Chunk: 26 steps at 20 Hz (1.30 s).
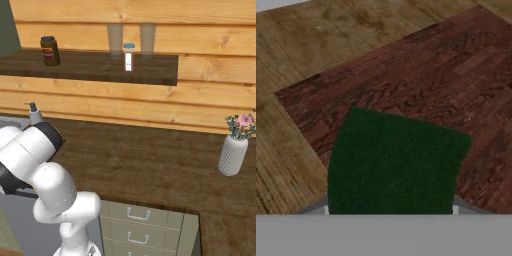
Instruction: Pick up the sponge from the counter and clean the cutting board by briefly scrubbing or pressing down on the cutting board. Once finished, release the sponge.
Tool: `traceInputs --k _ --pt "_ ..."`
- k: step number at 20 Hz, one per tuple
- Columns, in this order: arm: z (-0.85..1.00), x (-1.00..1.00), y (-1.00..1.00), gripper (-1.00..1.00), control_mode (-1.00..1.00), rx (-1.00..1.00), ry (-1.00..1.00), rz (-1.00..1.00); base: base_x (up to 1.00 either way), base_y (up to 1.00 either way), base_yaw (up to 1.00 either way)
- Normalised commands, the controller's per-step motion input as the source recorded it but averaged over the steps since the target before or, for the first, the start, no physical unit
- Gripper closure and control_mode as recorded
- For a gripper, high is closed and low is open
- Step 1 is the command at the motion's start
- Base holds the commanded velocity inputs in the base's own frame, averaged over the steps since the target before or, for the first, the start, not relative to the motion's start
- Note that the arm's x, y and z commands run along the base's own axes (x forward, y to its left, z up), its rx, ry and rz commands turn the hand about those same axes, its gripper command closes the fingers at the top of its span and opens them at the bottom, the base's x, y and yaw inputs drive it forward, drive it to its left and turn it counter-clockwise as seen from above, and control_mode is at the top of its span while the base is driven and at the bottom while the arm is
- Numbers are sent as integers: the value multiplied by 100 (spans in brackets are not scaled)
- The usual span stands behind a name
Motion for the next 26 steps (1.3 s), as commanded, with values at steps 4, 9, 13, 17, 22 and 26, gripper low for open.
traceInputs --k 4,9,13,17,22,26 --pt "0 34 -81 100 -100 5 5 -2 0 0 0" --pt "12 53 -35 100 -100 2 8 0 0 0 0" --pt "28 37 0 100 -100 -5 5 0 0 0 0" --pt "6 56 0 100 -100 -20 3 0 0 0 0" --pt "0 95 2 100 -100 -17 11 0 0 0 0" --pt "1 89 1 100 -100 -15 5 -2 0 0 0"
